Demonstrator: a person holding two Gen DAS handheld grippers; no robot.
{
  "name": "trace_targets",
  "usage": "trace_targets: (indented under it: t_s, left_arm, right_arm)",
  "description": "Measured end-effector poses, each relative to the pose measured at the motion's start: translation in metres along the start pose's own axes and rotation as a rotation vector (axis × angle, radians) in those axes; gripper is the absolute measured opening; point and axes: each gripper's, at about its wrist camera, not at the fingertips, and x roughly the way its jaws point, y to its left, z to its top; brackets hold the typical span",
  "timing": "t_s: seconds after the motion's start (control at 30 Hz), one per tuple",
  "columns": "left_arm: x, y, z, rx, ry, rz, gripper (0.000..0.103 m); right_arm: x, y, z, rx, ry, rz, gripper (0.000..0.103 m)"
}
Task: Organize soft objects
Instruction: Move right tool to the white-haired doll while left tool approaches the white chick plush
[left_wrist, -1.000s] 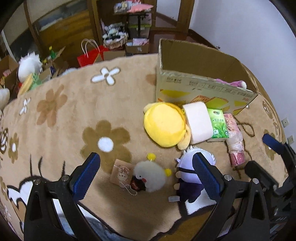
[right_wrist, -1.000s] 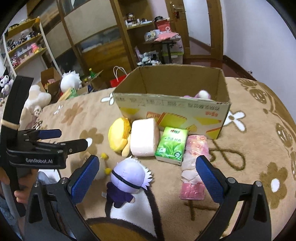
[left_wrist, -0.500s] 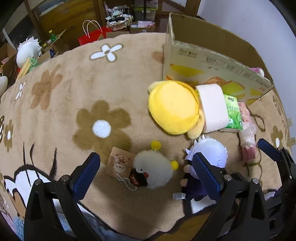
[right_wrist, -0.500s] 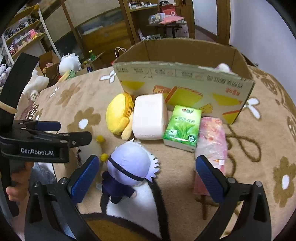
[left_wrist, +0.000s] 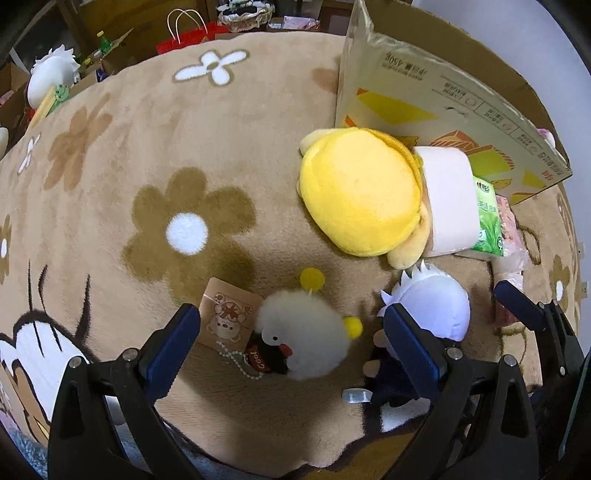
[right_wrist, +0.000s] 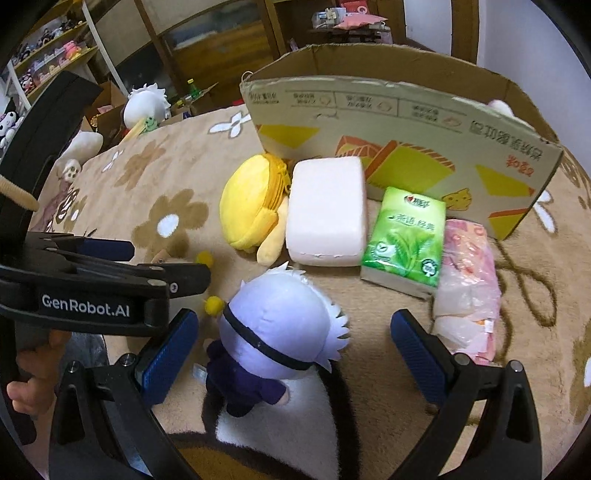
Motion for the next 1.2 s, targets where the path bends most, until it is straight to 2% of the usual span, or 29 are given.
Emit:
trace_targets:
  t_s: [0.33,0.73,0.83,1.0,1.03,1.13,1.2]
  left_arm:
    - [0.018,-0.001,0.005,-0.01,0.052,0.008,0.098]
    - [0.032,0.002,0.001,-0.01,0.078,0.03,0.097]
    - [0.036,0.004,0.0,-0.016,0.089,0.022,0.091]
    - [0.043,0.007,-0.003,-0.024,0.106,0.001,0.086]
    - [0.045,0.006,-0.004,-0.023,0.107,-0.002,0.083]
    - [0.048,0.005,-0.006,-0.023,0.11,-0.013,0.075]
    - [0.049,0.004,-0.007,-0.03,0.106,-0.023,0.068]
  right_arm:
    - [0.019,0.003,-0.001,0.005,0.04,0.005,0.103]
    - [0.03,0.007,-0.003,-0.011,0.069,-0.004,0.103]
    - [0.031,0.007,-0.004,-0.015,0.073,-0.006,0.103]
    - [0.033,0.006,-0.006,-0.021,0.09,-0.018,0.103]
    - [0.035,0.006,-0.006,-0.024,0.103,-0.018,0.099]
    - [0.038,0.006,-0.007,-0.029,0.114,-0.02,0.097]
    - [0.038,0.007,-0.006,-0.037,0.113,-0.013,0.09]
